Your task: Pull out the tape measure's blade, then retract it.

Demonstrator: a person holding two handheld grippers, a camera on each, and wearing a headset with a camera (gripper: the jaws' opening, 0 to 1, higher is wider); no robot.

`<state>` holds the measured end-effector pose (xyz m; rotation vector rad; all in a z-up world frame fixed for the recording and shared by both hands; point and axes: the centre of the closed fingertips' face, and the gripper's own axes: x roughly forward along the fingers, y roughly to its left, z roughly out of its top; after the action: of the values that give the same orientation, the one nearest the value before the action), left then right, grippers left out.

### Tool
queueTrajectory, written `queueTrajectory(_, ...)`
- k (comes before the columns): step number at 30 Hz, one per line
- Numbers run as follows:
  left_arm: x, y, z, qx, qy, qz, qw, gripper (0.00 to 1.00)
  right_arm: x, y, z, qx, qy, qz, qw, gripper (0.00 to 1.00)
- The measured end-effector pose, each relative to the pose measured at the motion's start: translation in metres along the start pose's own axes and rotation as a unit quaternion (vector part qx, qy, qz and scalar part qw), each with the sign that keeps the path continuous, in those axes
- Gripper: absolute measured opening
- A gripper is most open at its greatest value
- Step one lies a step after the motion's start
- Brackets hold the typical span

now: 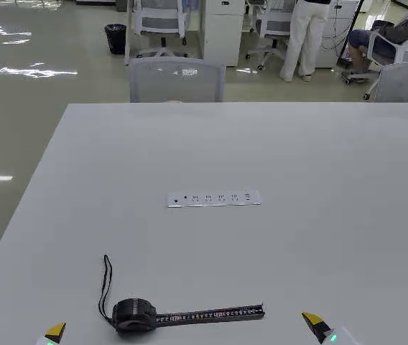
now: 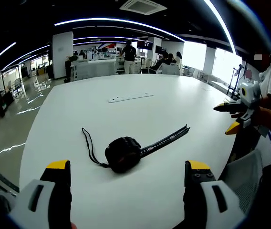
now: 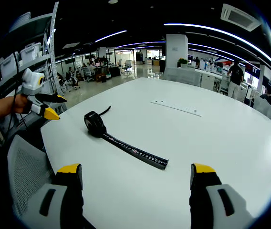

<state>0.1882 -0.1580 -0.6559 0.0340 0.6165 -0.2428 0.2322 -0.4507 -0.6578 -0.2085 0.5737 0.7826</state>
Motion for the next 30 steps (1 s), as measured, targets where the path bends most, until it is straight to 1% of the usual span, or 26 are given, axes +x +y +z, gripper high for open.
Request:
queueTrajectory(4,0.002,-0.006,-0.002,0.000,0.002,0.000,1.0000,0.99,0.001,0.003,-0.001,0.001,0.000,0.000,1.0000,0.96)
queueTrajectory(10,0.005,-0.013,0.001,-0.007,-0.009,0.003,0.9999,0.99,0.002,0.005,-0.001,0.000,0.001,0.001,1.0000,0.96)
queueTrajectory(13,0.008,-0.016,0.000,-0.002,-0.007,0.008,0.9999,0.99,0.003,0.006,-0.001,-0.001,0.003,0.001,1.0000,0.96)
queueTrajectory(16,0.010,-0.018,0.000,-0.004,-0.007,0.011,0.9999,0.99,0.004,0.005,-0.003,0.000,0.003,0.002,1.0000,0.96)
queueTrajectory(20,0.013,-0.018,-0.001,-0.006,-0.009,0.022,0.9997,0.99,0.003,0.006,-0.004,0.001,0.005,0.003,1.0000,0.96)
queueTrajectory(28,0.025,-0.015,-0.005,-0.004,-0.005,0.052,0.9986,0.99,0.004,0.003,-0.006,0.002,0.007,0.001,1.0000,0.95)
queueTrajectory(30,0.028,-0.015,-0.005,-0.004,-0.006,0.054,0.9985,0.99,0.005,0.002,-0.006,0.003,0.005,0.001,1.0000,0.95)
